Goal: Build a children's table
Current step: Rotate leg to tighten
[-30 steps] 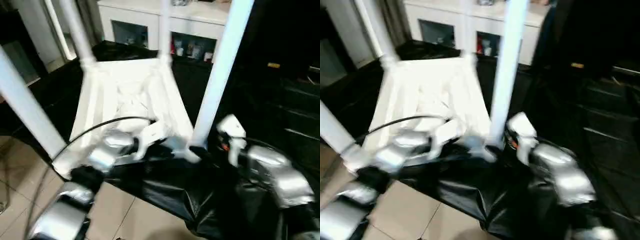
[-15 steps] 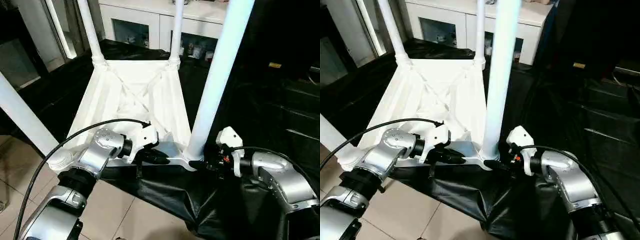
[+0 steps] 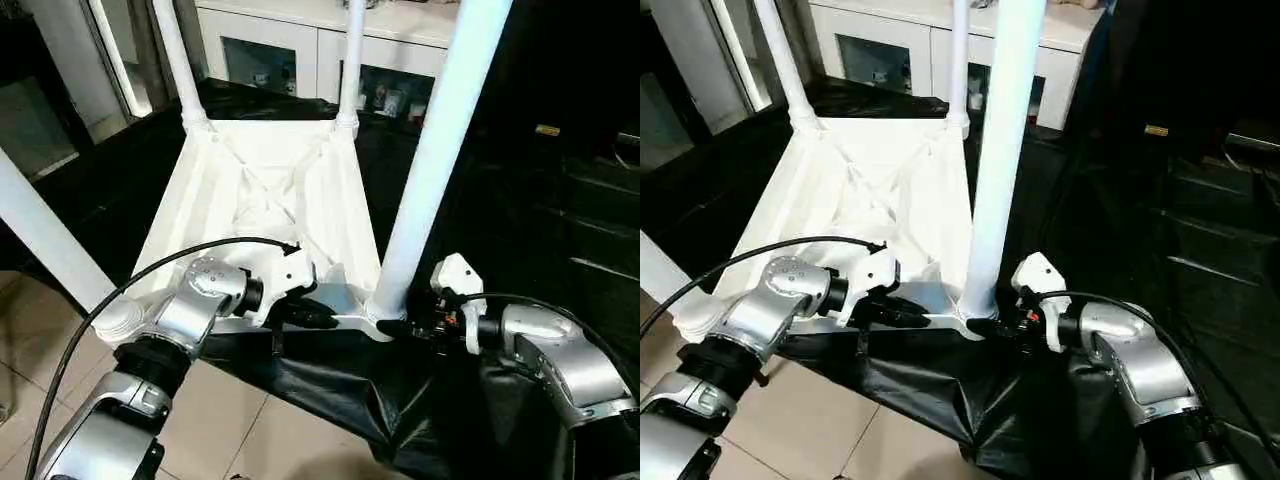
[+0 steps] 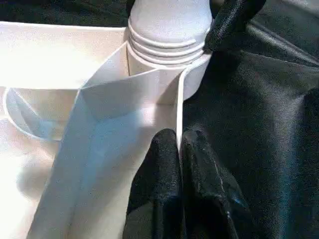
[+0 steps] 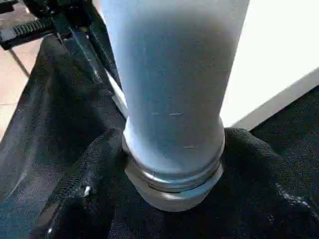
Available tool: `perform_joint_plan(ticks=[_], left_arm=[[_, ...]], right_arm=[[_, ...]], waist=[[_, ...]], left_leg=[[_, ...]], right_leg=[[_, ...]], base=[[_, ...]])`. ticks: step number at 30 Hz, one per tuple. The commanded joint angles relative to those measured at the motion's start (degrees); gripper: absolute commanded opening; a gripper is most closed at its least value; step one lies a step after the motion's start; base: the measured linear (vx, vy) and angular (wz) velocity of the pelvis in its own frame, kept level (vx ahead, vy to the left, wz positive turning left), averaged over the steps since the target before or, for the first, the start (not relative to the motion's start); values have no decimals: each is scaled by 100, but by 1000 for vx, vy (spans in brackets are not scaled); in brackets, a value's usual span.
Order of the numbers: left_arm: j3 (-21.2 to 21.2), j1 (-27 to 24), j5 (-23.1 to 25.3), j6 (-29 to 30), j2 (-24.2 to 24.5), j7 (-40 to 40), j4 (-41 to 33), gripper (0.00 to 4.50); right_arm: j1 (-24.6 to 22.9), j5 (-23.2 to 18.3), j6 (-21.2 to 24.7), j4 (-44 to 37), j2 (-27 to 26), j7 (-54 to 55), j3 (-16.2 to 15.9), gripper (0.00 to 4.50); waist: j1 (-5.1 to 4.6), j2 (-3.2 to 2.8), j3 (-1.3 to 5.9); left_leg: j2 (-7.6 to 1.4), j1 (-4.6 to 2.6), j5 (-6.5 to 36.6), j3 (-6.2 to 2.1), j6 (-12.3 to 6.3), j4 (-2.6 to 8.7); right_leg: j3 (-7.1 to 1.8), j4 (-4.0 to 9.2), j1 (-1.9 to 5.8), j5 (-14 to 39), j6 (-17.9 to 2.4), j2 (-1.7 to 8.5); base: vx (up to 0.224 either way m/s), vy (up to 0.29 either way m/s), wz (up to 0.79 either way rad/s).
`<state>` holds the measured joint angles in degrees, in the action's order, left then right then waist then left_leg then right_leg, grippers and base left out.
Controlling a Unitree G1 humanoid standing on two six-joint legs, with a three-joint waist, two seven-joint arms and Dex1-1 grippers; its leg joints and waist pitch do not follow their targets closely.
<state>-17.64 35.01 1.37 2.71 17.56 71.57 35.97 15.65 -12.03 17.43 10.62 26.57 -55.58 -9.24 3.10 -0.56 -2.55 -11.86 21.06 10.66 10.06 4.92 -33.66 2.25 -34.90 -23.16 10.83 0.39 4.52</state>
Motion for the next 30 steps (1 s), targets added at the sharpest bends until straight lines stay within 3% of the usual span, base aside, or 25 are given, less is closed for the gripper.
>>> perform_joint_plan(ticks=[1,2,3,4,5,6,8,9,10,12,13,17,20,21,23,30], left_arm=[[146,61,-95,41,-293,-496,160,0],[178,114,-21,58,-380,-780,277,0],[174,173,83,67,-487,-1081,409,0],[167,218,156,87,-577,-1308,505,0],[173,269,214,144,-699,-1571,609,0],[170,339,304,214,-871,-1941,743,0],[180,442,403,334,-1145,-2475,927,0],[185,472,424,375,-1235,-2631,976,0],[155,527,495,440,-1424,-2937,1072,0],[102,555,564,443,-1528,-3087,1135,0],[35,578,634,443,-1621,-3166,1205,0],[-69,614,756,327,-1698,-3160,1336,0],[-89,611,799,233,-1634,-3077,1338,0],[-79,603,795,198,-1588,-3034,1327,0],[-63,546,739,114,-1437,-2784,1235,0],[4,404,494,-191,-990,-1893,936,0]], right_arm=[[103,111,-101,398,-317,707,223,274],[140,171,-162,588,-462,1043,320,274],[181,237,-222,810,-662,1501,441,274],[208,276,-247,950,-826,1855,532,274],[226,296,-235,1027,-1023,2228,619,274],[252,323,-201,1100,-1296,2739,734,274],[285,358,-123,1147,-1691,3417,863,274],[294,372,-92,1149,-1813,3606,886,274],[320,476,-62,1147,-2067,4004,863,274],[347,577,-62,1169,-2209,4225,808,274],[401,686,-121,1216,-2343,4359,706,274],[507,799,-343,1329,-2513,4355,574,274],[528,782,-561,1290,-2466,4204,577,274],[528,703,-598,1233,-2411,4059,616,329],[532,488,-626,1064,-2178,3638,740,343],[419,291,-311,533,-893,1878,579,395]], waist=[[2,100,325],[-19,104,316],[-62,117,315],[-88,95,310],[-124,104,298],[-126,119,300],[-135,126,312],[-123,112,298],[-129,100,306],[-121,98,318],[-117,85,311],[-119,78,317],[-119,97,310],[-117,96,310],[-105,101,323],[-59,98,319]], left_leg=[[-89,-23,972,25,-391,363],[-84,-20,1023,33,-353,364],[-64,-10,1162,14,-200,377],[-62,-12,1200,-3,-134,392],[-57,-7,1254,10,-128,395],[-48,-42,1363,2,-78,392],[-34,-7,1253,-8,-64,395],[-43,-43,1305,7,-89,391],[-39,-27,1298,1,-99,393],[-44,-1,1157,-11,-110,408],[-51,-29,1224,-4,-115,409],[-44,-22,1297,-8,-136,414],[-44,-21,1399,-8,-159,419],[-43,-17,1391,-6,-184,420],[-50,-3,1343,-9,-250,410],[-69,-3,1130,12,-427,384]], right_leg=[[-176,416,289,1008,-1327,272],[-176,432,273,1107,-1315,269],[-160,460,284,1533,-1196,280],[-155,480,282,1707,-1117,281],[-160,497,260,1779,-1080,261],[-153,534,246,2037,-995,269],[-156,524,274,2041,-930,266],[-172,552,228,2051,-904,259],[-176,541,228,2027,-911,266],[-170,513,261,1701,-939,254],[-173,523,239,1659,-959,249],[-174,528,255,1656,-949,259],[-175,547,254,1788,-914,266],[-175,549,255,1798,-902,263],[-176,531,278,1656,-930,268],[-175,498,300,1300,-1093,265]], base=[[0,0,0],[0,0,0],[0,0,0],[0,0,0],[0,0,0],[0,0,0],[0,0,0],[0,0,0],[0,0,0],[0,0,0],[0,0,0],[0,0,0],[0,0,0],[0,0,0],[0,0,0],[0,0,0]])
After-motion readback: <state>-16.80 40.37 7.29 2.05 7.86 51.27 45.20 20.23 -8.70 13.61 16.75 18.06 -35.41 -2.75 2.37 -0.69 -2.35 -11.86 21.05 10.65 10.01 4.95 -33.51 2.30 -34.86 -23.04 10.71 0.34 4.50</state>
